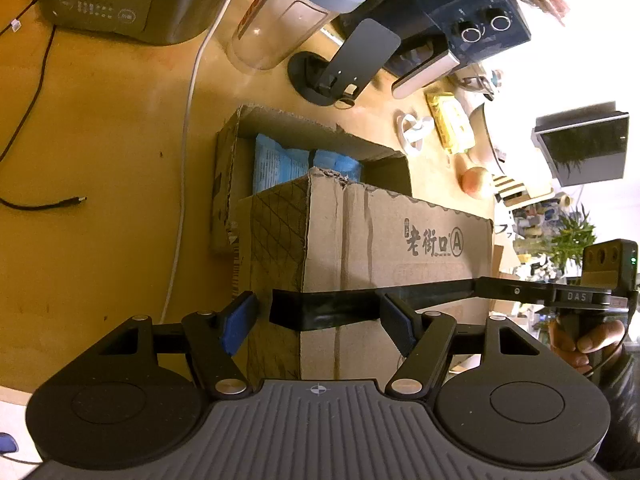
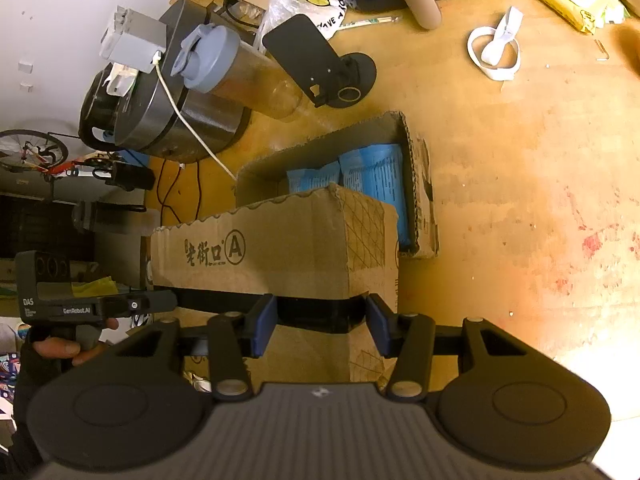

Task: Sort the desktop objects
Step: 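Push the box flap down over the blue packets with the right gripper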

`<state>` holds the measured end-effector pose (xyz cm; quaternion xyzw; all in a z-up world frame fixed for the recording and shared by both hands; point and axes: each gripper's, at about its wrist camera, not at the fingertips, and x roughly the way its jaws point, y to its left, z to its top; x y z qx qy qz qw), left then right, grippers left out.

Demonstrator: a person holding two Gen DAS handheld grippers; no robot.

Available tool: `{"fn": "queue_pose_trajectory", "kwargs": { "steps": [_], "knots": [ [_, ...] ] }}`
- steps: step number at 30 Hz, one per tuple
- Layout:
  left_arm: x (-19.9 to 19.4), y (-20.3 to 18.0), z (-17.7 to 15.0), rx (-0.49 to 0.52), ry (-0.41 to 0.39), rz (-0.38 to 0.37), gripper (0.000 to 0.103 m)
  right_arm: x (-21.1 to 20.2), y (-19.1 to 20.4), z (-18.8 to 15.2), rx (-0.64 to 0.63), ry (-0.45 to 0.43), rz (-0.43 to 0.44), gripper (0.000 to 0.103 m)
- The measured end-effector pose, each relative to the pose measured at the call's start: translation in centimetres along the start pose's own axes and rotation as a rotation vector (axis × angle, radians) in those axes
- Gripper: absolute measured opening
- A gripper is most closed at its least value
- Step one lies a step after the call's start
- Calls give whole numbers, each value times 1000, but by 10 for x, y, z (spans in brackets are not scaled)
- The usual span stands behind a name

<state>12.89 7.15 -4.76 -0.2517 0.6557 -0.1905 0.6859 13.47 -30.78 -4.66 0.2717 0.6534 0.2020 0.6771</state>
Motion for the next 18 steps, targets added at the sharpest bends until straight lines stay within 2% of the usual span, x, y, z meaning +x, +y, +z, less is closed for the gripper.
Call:
{"fn": "queue_pose_trajectory", "kwargs": {
  "steps": [18],
  "knots": [
    [6, -2, 32, 7, -1, 1, 67, 5, 4, 37, -7, -7, -10, 45]
  ]
}}
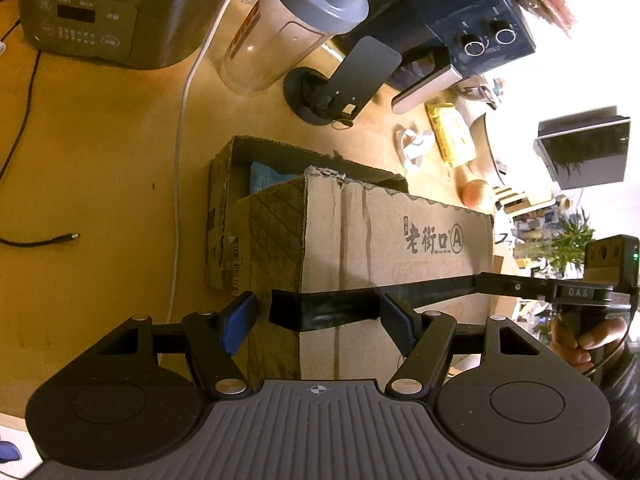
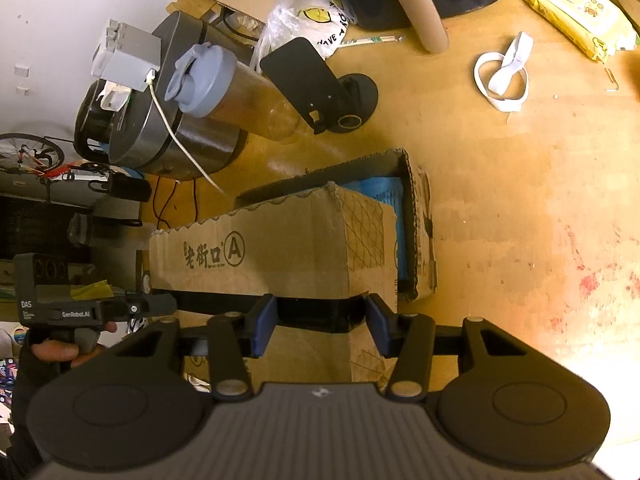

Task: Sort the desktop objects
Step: 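Push the box flap down over the blue packets with the right gripper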

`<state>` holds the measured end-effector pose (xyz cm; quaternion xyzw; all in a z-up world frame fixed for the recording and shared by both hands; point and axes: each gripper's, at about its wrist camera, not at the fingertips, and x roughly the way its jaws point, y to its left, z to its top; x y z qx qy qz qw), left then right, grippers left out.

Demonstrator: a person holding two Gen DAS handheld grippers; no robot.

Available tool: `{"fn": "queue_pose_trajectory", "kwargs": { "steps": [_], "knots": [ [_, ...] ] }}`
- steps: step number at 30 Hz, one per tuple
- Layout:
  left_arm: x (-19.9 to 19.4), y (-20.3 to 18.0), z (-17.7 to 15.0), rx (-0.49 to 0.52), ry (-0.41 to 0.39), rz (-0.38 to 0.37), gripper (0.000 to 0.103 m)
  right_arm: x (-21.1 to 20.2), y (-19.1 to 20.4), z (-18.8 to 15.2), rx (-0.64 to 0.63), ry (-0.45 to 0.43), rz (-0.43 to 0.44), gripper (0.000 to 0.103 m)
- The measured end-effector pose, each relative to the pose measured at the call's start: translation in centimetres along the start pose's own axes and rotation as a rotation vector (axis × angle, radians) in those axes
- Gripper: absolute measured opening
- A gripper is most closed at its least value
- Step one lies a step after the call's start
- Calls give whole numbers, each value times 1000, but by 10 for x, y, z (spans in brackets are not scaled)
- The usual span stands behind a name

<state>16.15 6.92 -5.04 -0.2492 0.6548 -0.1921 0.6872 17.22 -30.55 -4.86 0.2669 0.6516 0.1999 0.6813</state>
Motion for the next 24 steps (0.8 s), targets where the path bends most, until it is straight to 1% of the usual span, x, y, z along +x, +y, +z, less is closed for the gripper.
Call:
{"fn": "queue_pose_trajectory", "kwargs": {
  "steps": [24],
  "knots": [
    [-3, -4, 38, 18, -23, 1, 67, 2, 3, 43, 3, -24, 10, 45]
  ]
}}
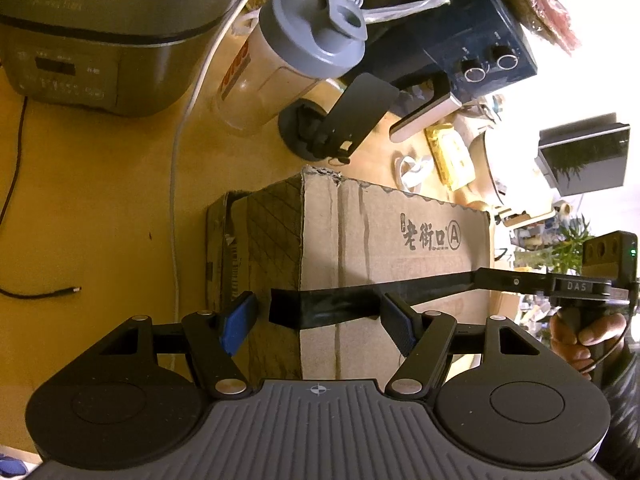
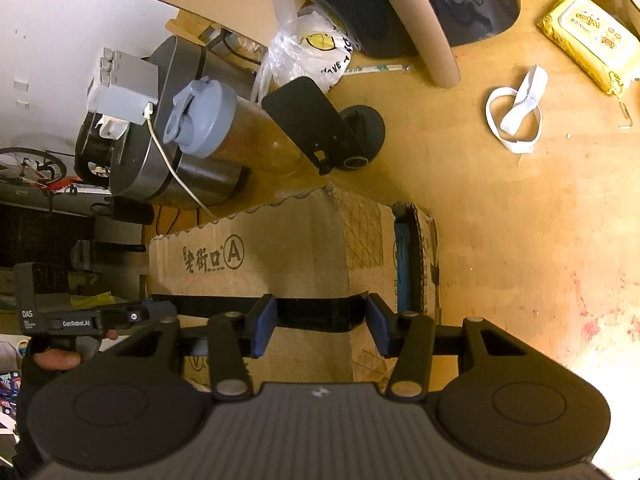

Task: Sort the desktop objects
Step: 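Push the box flap down over the blue packets with the right gripper, then press the flap fully shut on the box with the right gripper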

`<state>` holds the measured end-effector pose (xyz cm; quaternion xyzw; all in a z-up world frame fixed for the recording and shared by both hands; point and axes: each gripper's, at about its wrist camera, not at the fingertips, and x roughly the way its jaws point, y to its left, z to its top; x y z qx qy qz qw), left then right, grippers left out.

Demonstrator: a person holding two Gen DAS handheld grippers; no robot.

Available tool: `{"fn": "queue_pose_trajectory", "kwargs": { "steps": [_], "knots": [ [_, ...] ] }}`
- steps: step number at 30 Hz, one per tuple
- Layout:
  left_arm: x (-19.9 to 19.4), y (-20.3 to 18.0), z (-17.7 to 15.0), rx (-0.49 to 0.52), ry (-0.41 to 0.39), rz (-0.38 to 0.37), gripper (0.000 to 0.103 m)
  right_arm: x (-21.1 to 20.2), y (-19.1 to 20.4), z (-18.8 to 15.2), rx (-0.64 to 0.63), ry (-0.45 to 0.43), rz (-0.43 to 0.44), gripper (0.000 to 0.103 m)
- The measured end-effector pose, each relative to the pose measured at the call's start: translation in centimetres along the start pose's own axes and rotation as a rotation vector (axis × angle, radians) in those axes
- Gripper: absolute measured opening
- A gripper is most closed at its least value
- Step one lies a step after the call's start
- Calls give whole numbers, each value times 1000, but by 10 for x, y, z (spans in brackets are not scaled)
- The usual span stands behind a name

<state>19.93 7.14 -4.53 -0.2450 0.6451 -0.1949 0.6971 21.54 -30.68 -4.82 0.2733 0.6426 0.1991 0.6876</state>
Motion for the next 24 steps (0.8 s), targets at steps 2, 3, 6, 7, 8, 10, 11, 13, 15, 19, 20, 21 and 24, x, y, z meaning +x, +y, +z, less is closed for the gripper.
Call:
{"fn": "queue_pose_trajectory", "kwargs": {
  "steps": [2, 3, 6, 7, 8, 10, 11, 13, 15, 19, 20, 21, 24],
  "knots": [
    [0, 0, 3, 2, -2, -1, 67, 0, 0, 2, 0, -3, -1, 45],
    [-1, 0, 4, 3, -3, -1, 67, 0, 0, 2, 0, -3, -2, 45],
    [0, 0, 7, 4, -2, 0, 67, 0, 0, 4, 1, -6, -5, 45],
    [1, 0, 7, 4, -1, 0, 67, 0, 0, 5, 2, -5, -5, 45],
    [1, 0, 8, 5, 0, 0, 67, 1, 0, 5, 3, -5, -6, 45],
    [3, 1, 9, 4, 3, -1, 67, 1, 0, 6, 5, -4, -6, 45],
    [4, 2, 9, 3, 5, -2, 67, 2, 0, 6, 6, -3, -7, 45],
    [4, 3, 9, 1, 7, -2, 67, 3, -1, 7, 8, -2, -9, 45],
    [6, 5, 9, -2, 10, -2, 67, 5, -2, 7, 10, 0, -11, 45],
    [10, 7, 10, -8, 16, 1, 68, 10, -4, 8, 13, 4, -15, 45],
    [12, 8, 10, -10, 19, 2, 67, 11, -5, 8, 14, 6, -16, 45],
    [14, 9, 10, -12, 21, 2, 67, 12, -6, 9, 15, 7, -16, 45],
    [18, 12, 10, -13, 23, 0, 67, 16, -8, 9, 17, 10, -18, 45]
  ]
}}
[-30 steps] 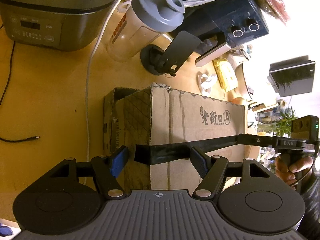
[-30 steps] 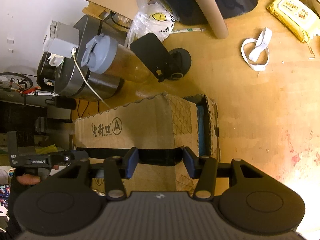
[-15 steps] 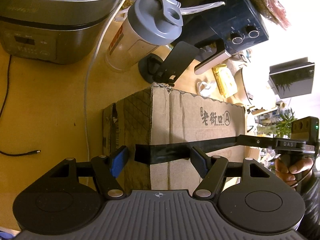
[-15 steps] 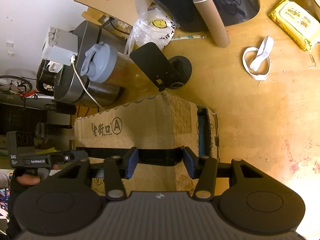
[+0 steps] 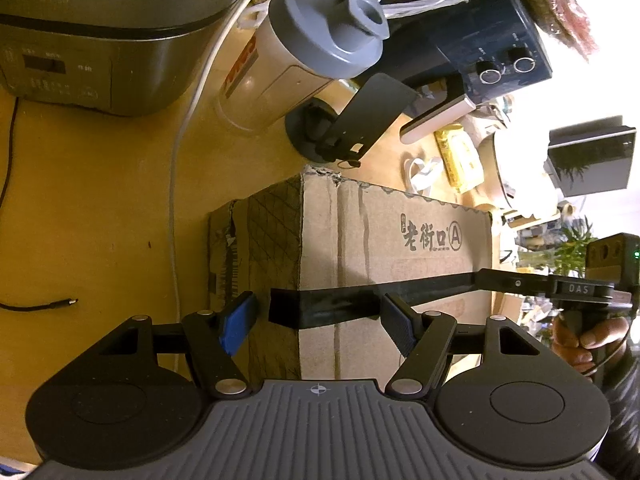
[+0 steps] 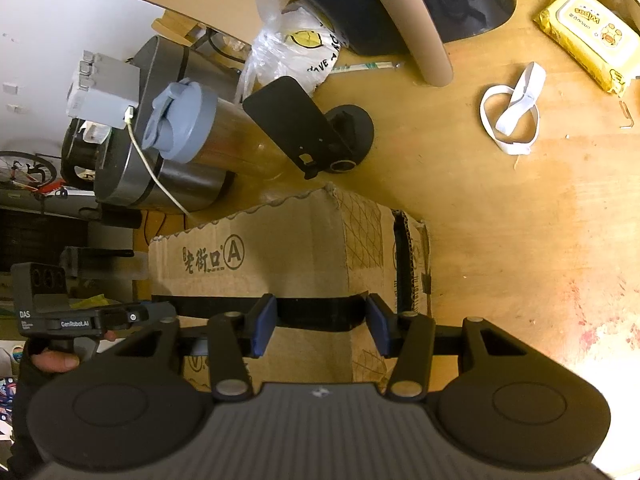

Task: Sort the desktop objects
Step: 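Press the flap fully shut on the box with the right gripper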

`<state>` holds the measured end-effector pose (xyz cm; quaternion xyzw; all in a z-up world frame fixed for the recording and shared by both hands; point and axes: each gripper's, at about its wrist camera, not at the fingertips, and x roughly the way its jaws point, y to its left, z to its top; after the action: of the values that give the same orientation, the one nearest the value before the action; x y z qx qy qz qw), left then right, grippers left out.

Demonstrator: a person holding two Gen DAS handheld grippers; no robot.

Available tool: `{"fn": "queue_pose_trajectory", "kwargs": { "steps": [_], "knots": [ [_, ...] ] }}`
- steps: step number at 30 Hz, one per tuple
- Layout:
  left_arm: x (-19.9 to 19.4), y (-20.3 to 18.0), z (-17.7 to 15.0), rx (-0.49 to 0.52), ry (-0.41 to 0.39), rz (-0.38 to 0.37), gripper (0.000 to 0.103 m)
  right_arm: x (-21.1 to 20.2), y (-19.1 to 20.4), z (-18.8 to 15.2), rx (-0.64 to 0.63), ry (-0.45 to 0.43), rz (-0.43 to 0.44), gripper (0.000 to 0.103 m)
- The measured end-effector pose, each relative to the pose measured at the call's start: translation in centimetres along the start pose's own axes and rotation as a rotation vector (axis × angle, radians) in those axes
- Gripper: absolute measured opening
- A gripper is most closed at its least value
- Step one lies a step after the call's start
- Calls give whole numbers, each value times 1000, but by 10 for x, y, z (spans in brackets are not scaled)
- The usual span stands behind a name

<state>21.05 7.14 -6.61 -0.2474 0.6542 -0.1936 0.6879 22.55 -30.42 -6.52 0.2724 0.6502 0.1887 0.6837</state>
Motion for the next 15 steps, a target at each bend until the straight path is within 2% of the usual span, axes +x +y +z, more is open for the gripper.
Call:
{"fn": "queue_pose_trajectory", "kwargs": {
  "steps": [15],
  "knots": [
    [11, 6, 4, -5, 5, -3, 67, 10, -8, 2, 10, 3, 0, 45]
  ]
}}
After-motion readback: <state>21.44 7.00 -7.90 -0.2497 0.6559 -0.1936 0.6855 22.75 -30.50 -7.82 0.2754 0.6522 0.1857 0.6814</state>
